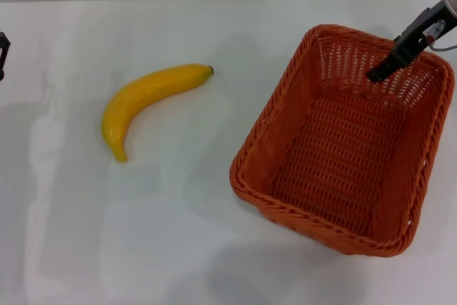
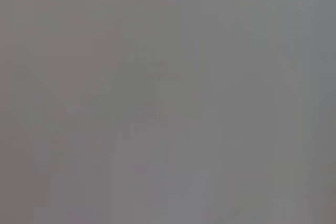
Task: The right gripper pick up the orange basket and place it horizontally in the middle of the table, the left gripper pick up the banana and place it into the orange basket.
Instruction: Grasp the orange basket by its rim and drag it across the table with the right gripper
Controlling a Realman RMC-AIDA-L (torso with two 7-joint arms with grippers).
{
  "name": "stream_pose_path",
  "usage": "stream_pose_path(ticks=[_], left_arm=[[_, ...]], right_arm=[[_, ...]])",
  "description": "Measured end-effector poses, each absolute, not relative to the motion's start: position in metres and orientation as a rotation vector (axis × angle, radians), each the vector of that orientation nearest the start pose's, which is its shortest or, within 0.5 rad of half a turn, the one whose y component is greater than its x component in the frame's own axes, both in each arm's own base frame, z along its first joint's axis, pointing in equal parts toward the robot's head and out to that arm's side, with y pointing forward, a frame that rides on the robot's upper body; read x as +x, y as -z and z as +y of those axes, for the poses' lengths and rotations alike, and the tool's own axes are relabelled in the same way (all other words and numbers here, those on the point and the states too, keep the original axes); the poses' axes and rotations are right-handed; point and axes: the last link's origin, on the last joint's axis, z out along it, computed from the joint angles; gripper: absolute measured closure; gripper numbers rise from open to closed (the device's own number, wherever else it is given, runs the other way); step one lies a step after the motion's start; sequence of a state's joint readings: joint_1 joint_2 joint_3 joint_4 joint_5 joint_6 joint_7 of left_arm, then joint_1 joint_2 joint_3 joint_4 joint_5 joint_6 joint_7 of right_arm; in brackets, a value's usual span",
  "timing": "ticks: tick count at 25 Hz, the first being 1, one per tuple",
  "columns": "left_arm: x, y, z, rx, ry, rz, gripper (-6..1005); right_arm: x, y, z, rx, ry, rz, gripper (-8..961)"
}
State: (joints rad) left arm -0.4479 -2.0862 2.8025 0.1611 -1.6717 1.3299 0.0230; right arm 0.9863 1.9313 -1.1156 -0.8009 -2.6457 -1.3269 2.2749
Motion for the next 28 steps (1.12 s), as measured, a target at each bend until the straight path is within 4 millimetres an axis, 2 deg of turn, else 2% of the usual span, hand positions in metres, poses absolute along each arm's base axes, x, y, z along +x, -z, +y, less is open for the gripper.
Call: stream_pose_path(ticks=[15,25,28], left_arm=[[-0.342,-0.014,0.318,-1.304,0.647,-0.501,149],[-0.342,-0.013,0.319,-1.307,0.644,-0.506,150],[-0.343,-0.012,0.319,-1.31,0.642,-0.513,150]], right_arm=[[0.178,-0.028,0.455,-2.529,0.504,0.692,158],[0.18,-0.027,0.456,-2.508,0.527,0.679,225],[0.18,-0.028,0.456,-2.504,0.539,0.668,298]])
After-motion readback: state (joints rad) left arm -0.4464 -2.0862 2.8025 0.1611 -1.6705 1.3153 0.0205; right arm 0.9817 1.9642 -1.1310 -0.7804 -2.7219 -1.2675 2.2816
